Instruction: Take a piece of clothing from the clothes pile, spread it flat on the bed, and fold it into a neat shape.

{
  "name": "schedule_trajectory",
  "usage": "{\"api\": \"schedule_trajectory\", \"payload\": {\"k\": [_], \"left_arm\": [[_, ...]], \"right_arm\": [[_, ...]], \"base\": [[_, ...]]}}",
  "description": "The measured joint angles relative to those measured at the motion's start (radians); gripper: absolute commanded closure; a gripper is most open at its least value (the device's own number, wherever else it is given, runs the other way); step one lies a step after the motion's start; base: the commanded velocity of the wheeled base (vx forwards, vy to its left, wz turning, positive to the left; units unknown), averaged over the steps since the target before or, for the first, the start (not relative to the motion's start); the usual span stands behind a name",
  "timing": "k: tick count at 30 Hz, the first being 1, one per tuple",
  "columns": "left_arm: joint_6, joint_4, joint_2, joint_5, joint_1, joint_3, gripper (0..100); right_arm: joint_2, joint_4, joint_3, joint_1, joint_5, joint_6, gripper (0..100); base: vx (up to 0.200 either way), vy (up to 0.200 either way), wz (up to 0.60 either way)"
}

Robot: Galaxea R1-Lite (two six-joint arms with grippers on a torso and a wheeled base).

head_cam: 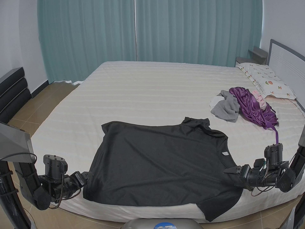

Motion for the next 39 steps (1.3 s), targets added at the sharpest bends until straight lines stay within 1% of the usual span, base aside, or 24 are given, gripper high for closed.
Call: {"api": "schedule_trajectory", "payload": {"k": [2, 5, 7, 9, 13, 17, 20, 24, 26, 39], "left_arm": [[-0.001, -0.001, 0.0, 0.0, 0.0, -0.001, 0], [-0.027, -0.003, -0.003, -0.004, 0.0, -0.003, 0], [-0.049, -0.011, -0.006, -0.021, 0.0, -0.005, 0], [-0.063, -0.016, -0.01, -0.038, 0.0, -0.007, 0], [-0.068, -0.019, -0.014, -0.047, -0.001, -0.009, 0], [-0.07, -0.02, -0.016, -0.047, -0.004, -0.009, 0], [-0.07, -0.021, -0.017, -0.047, -0.01, -0.007, 0], [-0.07, -0.021, -0.015, -0.048, -0.02, -0.003, 0], [-0.071, -0.021, -0.014, -0.048, -0.023, -0.002, 0], [-0.078, -0.021, -0.007, -0.047, -0.029, -0.001, 0]], "right_arm": [[-0.001, 0.0, 0.0, 0.0, 0.0, 0.0, 0], [-0.001, 0.0, 0.0, 0.0, 0.0, 0.0, 0], [-0.003, -0.001, 0.0, 0.0, 0.0, 0.0, 0], [-0.003, -0.014, 0.0, 0.0, 0.0, 0.001, 0], [-0.002, -0.068, -0.001, 0.004, -0.007, 0.034, 0], [0.006, -0.12, -0.014, 0.023, -0.012, 0.07, 0], [0.025, -0.135, -0.044, 0.052, -0.034, 0.082, 0], [0.071, -0.129, -0.128, 0.086, -0.082, 0.083, 0], [0.098, -0.111, -0.184, 0.098, -0.095, 0.082, 0], [0.262, 0.146, -0.628, 0.117, -0.126, 0.082, 0]], "base": [[0.0, 0.0, 0.0], [0.0, 0.0, 0.0], [0.0, 0.0, 0.0], [0.2, 0.0, 0.0], [0.2, 0.0, 0.0], [0.0, 0.0, 0.0], [0.0, 0.0, 0.0], [0.0, 0.0, 0.0], [0.0, 0.0, 0.0], [0.0, 0.0, 0.0]]}}
